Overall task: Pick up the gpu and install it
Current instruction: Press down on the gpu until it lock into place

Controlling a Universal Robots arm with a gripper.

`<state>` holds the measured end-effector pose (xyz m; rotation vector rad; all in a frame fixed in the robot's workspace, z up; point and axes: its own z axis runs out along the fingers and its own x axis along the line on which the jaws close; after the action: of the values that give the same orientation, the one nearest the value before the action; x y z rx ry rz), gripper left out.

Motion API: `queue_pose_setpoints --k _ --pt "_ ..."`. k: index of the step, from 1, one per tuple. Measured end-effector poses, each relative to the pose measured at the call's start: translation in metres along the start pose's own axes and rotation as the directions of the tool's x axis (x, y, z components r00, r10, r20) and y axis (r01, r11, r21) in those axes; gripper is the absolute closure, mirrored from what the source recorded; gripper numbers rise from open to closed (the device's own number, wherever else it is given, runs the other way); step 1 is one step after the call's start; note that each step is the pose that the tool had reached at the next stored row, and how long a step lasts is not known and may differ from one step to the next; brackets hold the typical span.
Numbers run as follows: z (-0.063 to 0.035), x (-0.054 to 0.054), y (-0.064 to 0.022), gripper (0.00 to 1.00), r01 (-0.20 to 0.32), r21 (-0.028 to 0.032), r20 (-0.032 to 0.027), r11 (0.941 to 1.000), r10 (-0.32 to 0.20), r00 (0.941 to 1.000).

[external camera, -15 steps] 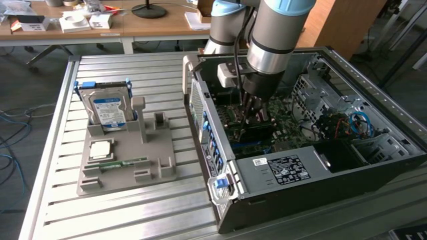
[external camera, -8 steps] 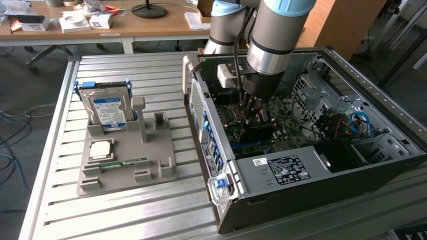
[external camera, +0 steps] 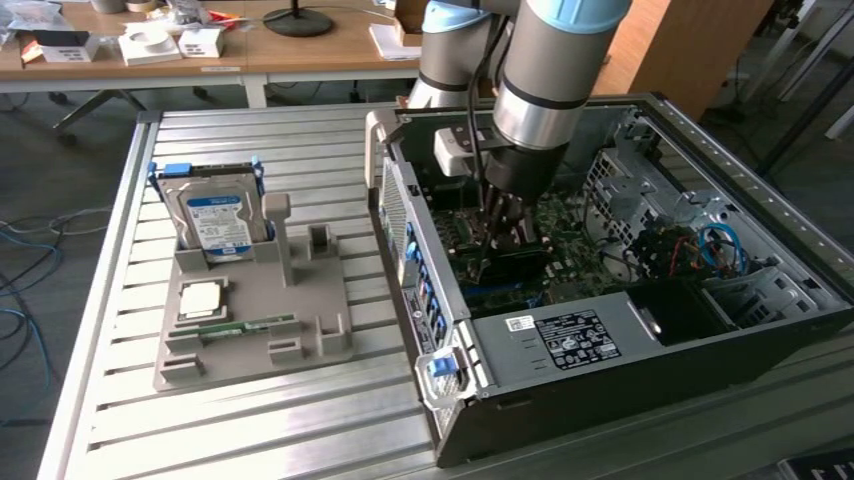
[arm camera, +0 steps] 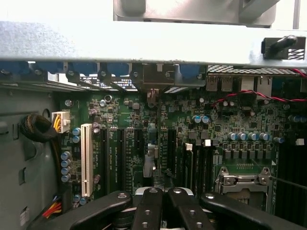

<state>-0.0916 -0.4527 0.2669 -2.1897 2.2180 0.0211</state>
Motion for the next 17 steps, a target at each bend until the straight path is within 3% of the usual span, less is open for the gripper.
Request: queue_pose_setpoints --k 17 --pt "0.0015 0.0001 0.0022 0.89 0.000 0.0005 0.0000 1.0000 0.000 1.0000"
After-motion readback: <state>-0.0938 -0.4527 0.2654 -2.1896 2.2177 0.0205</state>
